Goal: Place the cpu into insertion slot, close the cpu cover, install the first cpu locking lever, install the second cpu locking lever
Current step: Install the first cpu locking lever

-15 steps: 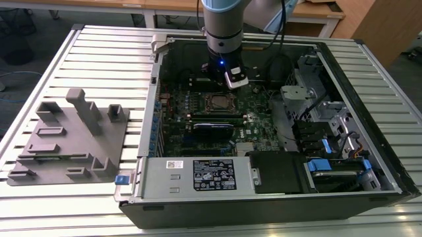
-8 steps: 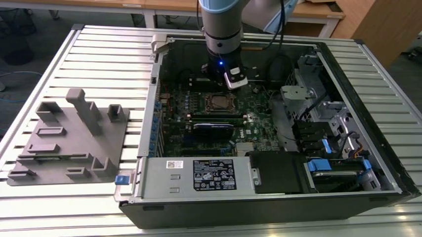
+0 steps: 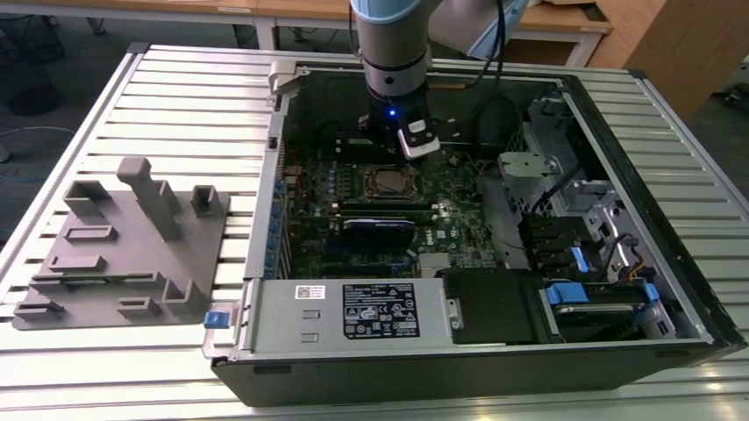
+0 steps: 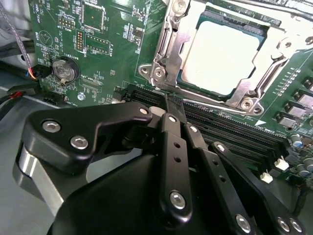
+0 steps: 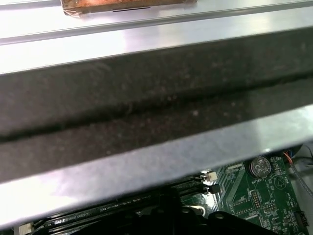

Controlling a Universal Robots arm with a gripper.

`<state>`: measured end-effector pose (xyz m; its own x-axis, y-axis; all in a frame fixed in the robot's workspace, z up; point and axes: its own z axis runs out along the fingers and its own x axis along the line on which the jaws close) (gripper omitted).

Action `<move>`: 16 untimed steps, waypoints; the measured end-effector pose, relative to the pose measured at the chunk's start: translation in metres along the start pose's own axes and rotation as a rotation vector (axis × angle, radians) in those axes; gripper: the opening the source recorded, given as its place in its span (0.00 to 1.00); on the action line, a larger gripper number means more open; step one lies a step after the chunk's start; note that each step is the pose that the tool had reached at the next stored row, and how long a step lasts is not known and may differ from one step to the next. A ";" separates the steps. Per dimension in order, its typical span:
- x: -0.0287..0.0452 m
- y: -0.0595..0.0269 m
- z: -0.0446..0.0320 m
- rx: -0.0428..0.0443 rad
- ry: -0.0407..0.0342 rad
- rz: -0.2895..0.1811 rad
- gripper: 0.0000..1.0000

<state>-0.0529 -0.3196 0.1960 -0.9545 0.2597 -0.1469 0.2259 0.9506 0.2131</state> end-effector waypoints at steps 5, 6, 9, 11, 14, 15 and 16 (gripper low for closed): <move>0.0003 -0.0001 0.0003 0.0081 -0.0091 -0.003 0.11; 0.0004 -0.0002 0.0003 0.0104 -0.0111 -0.004 0.11; 0.0011 -0.0004 0.0005 0.0125 -0.0161 -0.005 0.11; 0.0016 -0.0006 0.0007 0.0118 -0.0188 -0.006 0.11; 0.0024 -0.0010 0.0013 0.0106 -0.0232 -0.007 0.11; 0.0026 -0.0011 0.0015 0.0103 -0.0246 -0.007 0.11; 0.0029 -0.0012 0.0018 0.0100 -0.0261 -0.007 0.11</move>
<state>-0.0556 -0.3197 0.1936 -0.9507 0.2572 -0.1735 0.2212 0.9540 0.2023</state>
